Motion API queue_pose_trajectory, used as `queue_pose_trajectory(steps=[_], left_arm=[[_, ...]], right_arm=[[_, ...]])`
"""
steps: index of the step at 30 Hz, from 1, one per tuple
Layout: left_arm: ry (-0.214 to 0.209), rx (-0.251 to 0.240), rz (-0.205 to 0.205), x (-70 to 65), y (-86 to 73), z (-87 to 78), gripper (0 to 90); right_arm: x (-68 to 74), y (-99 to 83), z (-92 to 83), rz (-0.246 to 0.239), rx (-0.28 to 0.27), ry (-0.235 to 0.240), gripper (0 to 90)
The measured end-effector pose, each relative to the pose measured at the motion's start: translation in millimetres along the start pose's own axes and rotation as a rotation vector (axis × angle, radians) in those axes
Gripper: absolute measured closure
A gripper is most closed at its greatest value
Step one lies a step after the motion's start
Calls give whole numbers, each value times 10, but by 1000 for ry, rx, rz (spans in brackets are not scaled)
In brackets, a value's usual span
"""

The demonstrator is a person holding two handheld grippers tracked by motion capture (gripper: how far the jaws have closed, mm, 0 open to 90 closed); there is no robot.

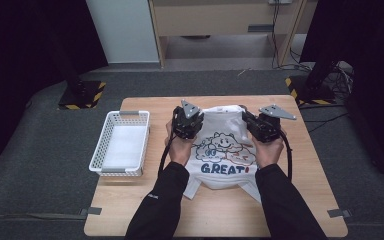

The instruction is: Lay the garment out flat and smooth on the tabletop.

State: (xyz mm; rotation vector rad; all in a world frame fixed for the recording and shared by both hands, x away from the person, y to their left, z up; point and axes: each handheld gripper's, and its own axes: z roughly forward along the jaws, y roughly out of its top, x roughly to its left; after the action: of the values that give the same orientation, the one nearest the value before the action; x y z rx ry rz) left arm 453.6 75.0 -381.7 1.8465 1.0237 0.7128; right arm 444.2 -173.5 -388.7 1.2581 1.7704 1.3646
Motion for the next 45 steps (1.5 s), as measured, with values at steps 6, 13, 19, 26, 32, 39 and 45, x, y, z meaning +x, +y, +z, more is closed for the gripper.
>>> queue_pose_trajectory(steps=[6, 13, 19, 26, 32, 39, 45], left_arm=[[54, -11, -35, 75, 1, 121, 732], [58, -9, -96, 235, -105, 25, 595], [22, 30, -108, 299, -198, -127, 530], [-10, 61, -92, 262, -348, -335, 405], [-23, 99, -31, 153, -551, -491, 314], [-54, 126, -78, 131, -851, -620, 218], [-37, 144, -101, 152, -995, -701, 155]], right_arm=[[3, 57, 174, -26, 8, -76, 778], [-84, 73, 155, -19, 22, -92, 546], [-145, 25, 14, -17, 8, -100, 387], [-215, -101, -150, 22, 7, -76, 241], [-224, -299, -263, 9, 31, -83, 156], [-229, -549, -351, 8, 77, -77, 98], [-208, -690, -413, -3, 97, -71, 71]])
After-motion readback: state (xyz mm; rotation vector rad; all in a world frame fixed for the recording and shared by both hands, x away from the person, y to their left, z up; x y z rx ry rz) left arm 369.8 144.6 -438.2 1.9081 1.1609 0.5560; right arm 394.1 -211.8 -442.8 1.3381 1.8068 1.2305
